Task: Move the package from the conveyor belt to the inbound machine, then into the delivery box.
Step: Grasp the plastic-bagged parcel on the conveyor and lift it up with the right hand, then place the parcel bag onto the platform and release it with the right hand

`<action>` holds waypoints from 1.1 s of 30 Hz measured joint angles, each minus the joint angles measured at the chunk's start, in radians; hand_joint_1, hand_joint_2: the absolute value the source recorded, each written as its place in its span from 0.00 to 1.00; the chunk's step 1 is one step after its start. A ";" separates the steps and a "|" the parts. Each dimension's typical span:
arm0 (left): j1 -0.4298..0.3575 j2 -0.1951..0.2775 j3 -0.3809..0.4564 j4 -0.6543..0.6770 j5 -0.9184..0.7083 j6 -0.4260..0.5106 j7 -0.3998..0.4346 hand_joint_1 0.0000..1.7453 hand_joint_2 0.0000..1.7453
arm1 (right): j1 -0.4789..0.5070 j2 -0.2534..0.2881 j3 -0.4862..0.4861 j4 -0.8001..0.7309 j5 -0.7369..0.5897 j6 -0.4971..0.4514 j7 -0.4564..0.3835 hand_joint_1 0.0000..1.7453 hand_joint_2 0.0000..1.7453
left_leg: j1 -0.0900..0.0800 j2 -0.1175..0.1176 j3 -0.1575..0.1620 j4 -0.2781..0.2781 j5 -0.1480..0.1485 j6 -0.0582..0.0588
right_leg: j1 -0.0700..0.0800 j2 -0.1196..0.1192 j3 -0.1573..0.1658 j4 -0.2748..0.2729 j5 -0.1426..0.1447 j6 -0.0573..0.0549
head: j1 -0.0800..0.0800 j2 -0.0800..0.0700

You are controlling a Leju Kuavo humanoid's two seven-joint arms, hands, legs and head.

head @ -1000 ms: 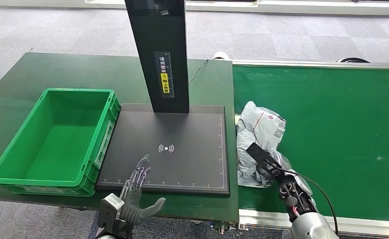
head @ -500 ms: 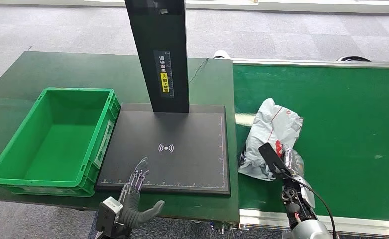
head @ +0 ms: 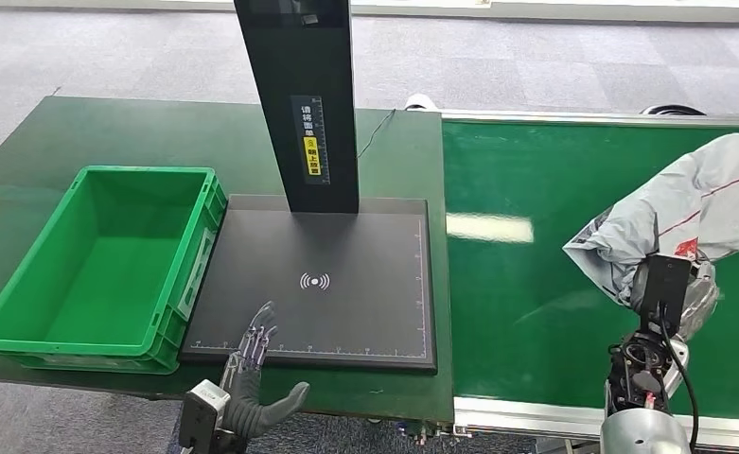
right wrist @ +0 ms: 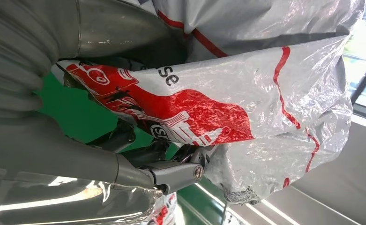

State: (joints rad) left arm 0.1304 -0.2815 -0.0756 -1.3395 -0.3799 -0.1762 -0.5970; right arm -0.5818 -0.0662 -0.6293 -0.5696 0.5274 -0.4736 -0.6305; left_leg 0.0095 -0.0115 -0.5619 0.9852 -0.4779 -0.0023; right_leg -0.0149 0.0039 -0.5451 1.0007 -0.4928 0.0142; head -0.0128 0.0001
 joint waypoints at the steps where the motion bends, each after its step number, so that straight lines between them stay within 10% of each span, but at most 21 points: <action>1: 0.000 -0.001 0.000 -0.001 0.000 0.000 0.000 0.00 1.00 | 0.000 0.003 -0.001 -0.012 -0.001 0.014 -0.004 1.00 1.00 | 0.000 0.000 0.000 0.000 0.000 0.000 | 0.000 0.000 0.000 0.000 0.000 0.000 | 0.000 0.000; 10: -0.011 -0.006 0.000 -0.001 -0.006 0.002 -0.002 0.00 1.00 | 0.016 0.104 0.102 -0.097 0.032 0.219 -0.033 1.00 1.00 | 0.001 0.001 0.000 0.000 0.000 0.000 | 0.001 0.000 0.000 0.000 0.000 0.000 | 0.000 0.000; 20: -0.049 -0.005 0.000 0.027 -0.007 -0.001 -0.011 0.00 1.00 | 0.084 0.257 0.465 -0.131 0.087 0.382 0.002 1.00 1.00 | 0.001 0.001 0.000 0.000 0.000 0.000 | 0.002 0.001 -0.001 0.001 0.000 -0.001 | 0.000 0.000; 33: -0.080 0.009 0.000 0.076 0.001 0.000 -0.035 0.00 1.00 | 0.109 0.306 0.744 -0.095 0.009 0.604 -0.010 1.00 1.00 | 0.001 0.001 -0.001 0.000 0.000 0.000 | 0.002 0.001 -0.002 0.001 0.000 -0.001 | 0.000 0.000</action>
State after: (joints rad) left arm 0.0507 -0.2726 -0.0757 -1.2639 -0.3786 -0.1760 -0.6317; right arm -0.4723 0.2395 0.1144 -0.6644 0.5363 0.1303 -0.6408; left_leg 0.0108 -0.0104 -0.5628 0.9849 -0.4777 -0.0027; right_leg -0.0132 0.0051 -0.5468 1.0013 -0.4932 0.0136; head -0.0125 0.0001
